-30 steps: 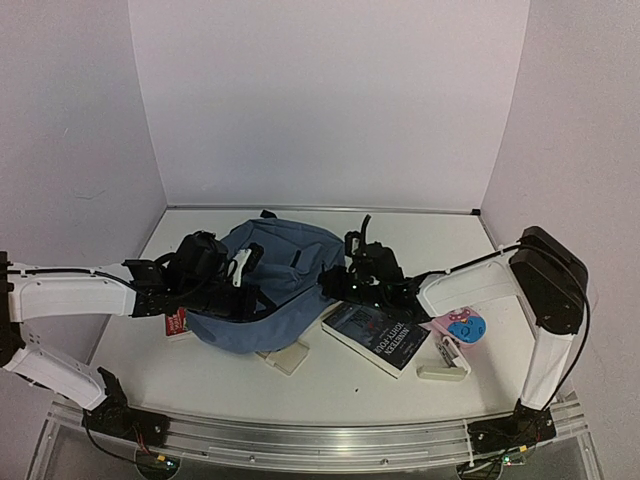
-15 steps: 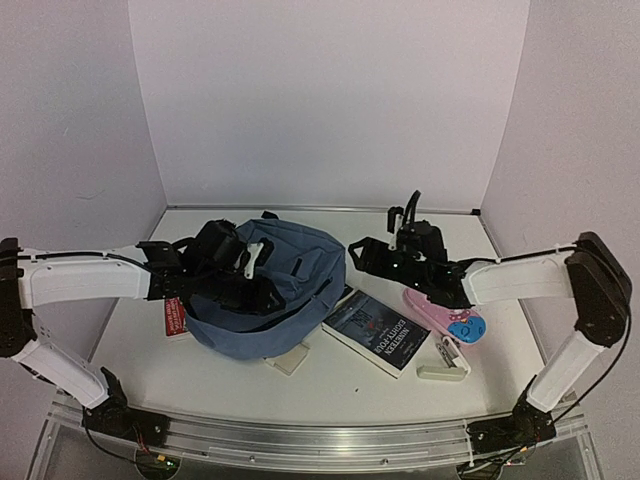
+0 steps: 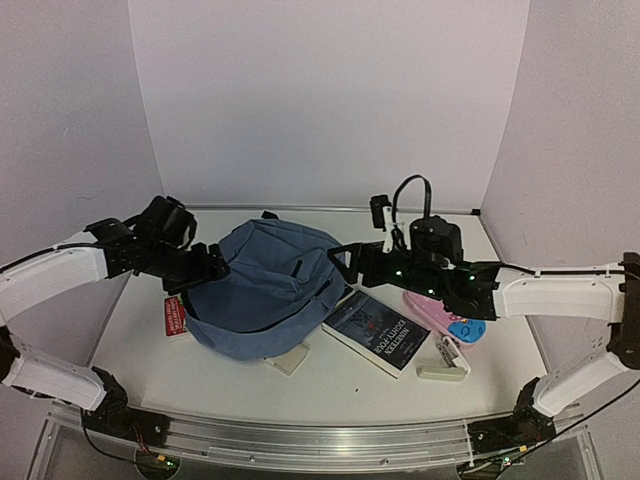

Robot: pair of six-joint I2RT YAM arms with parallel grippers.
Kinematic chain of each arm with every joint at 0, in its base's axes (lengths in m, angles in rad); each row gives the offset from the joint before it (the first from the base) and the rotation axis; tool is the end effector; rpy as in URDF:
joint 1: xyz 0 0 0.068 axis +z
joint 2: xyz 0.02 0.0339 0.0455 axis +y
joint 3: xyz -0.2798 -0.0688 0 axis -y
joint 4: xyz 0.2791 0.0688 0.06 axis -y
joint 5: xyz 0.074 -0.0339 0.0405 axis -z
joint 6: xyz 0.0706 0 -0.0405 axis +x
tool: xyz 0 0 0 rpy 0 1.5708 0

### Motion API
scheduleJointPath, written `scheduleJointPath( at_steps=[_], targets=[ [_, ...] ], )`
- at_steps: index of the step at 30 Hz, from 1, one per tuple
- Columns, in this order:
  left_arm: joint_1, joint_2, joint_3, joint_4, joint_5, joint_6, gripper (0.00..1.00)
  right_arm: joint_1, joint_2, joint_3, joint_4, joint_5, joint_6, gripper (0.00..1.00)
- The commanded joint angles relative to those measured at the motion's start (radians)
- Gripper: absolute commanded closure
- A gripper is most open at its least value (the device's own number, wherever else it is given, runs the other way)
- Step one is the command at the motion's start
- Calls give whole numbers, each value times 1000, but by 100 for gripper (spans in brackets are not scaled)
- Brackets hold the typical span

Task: Pack the student bag
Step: Unzip the student bag at the center of the board.

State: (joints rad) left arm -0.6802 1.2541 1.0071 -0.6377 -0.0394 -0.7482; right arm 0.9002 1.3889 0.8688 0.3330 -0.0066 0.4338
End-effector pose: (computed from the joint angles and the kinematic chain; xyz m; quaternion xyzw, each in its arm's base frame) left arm 0.2426 -0.1926 0.2575 -0.0386 0.9408 -0.2063 0.2663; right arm 0.2379 0.3007 0.2751 -0.1800 0.7487 0.3967 0.4997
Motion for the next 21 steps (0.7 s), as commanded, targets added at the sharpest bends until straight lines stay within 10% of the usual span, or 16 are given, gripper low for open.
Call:
scheduleJointPath(
  at_steps=[1,21],
  targets=[
    [58,-175,-67,-162,-80,-113,10,112,145,183,-73,7,-126,22],
    [246,-413,-441,43,151,-272,3,299,744,728,-317,53,-227,21]
  ],
)
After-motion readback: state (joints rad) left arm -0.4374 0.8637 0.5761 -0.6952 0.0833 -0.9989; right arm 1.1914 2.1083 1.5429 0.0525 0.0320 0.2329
